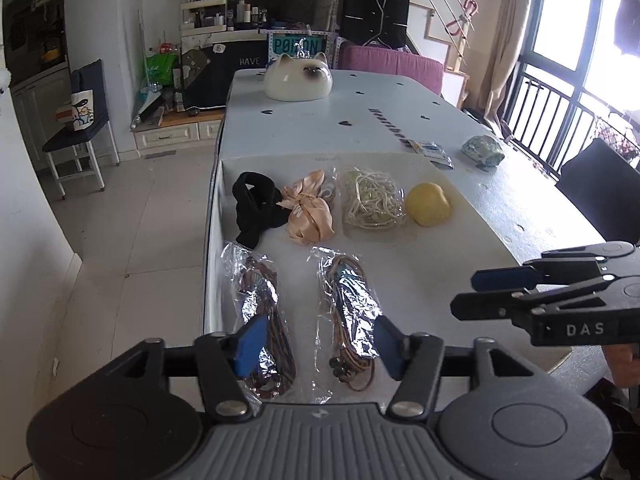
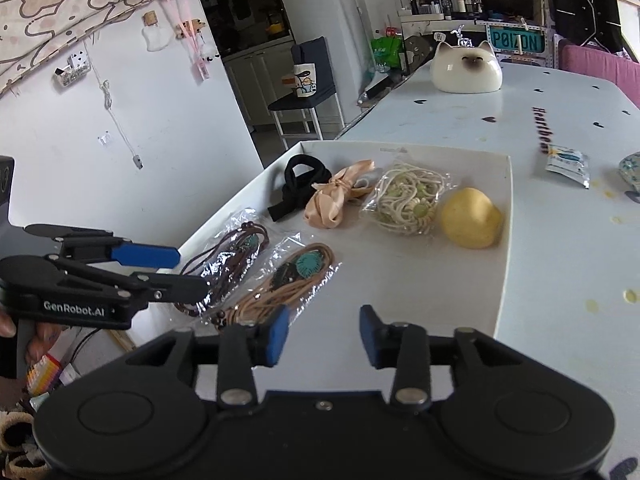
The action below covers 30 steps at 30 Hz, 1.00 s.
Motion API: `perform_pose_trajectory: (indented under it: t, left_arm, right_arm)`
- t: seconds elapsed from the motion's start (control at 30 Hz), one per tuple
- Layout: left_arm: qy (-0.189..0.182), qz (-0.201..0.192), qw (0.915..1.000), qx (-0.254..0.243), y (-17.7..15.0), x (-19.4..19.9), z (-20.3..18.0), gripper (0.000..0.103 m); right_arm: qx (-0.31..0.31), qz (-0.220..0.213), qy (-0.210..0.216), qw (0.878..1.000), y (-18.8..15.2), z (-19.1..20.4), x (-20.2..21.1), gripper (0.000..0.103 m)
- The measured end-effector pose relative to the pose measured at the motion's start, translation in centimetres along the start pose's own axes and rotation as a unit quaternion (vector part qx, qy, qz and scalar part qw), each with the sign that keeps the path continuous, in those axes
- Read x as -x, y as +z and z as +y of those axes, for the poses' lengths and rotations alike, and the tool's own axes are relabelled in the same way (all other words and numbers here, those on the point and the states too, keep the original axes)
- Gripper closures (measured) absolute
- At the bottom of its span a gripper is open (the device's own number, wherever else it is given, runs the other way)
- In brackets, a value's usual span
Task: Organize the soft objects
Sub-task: 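Withdraw both open tools toward the white packet and floral pouch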
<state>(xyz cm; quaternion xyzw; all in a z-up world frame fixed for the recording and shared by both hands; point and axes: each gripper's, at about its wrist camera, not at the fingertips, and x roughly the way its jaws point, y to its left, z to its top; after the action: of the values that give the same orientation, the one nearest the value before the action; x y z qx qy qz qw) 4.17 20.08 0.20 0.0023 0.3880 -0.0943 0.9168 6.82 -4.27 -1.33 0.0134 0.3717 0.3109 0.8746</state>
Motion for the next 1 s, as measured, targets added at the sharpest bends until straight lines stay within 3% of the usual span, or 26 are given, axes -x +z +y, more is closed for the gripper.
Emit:
perform_pose_trajectory:
  t: [0.17,0.33,0.47,0.7,1.0]
  left_arm:
    - [0.007,-0.003,0.9999,0.008,-0.2,0.6,-0.2,0.012]
    - [0.012,-0.007,0.9998,0.013,-0.3,1.2,-0.3,0.000]
    - [0.019,-0.008,0.9996,0.017,-0.2,1.3,-0.4,0.000]
    - [0.034,-0.011,0.9991,0.022,-0.1,1.6,-0.7,0.000]
    - [0.040,-0.016,0.9989,0.016,0.8,2.1,-2.1,0.000]
  right_arm:
    - [0.006,-0.006,-0.009,1.000,-0.1,0.0,1.1,0.045]
    - [0.008,-0.013,-0.019,1.000,-0.2,-0.3,2.1,0.029]
    - [0.013,-0.028,-0.028,0.999,-0.2,-0.5,3.1,0.026]
    - [0.013,-0.042,-0.048,0.998,-0.2,-1.4,4.4,0.002]
    - [0.013,-0.055,-0.055,0.997,0.0,-2.9,5.7,0.000]
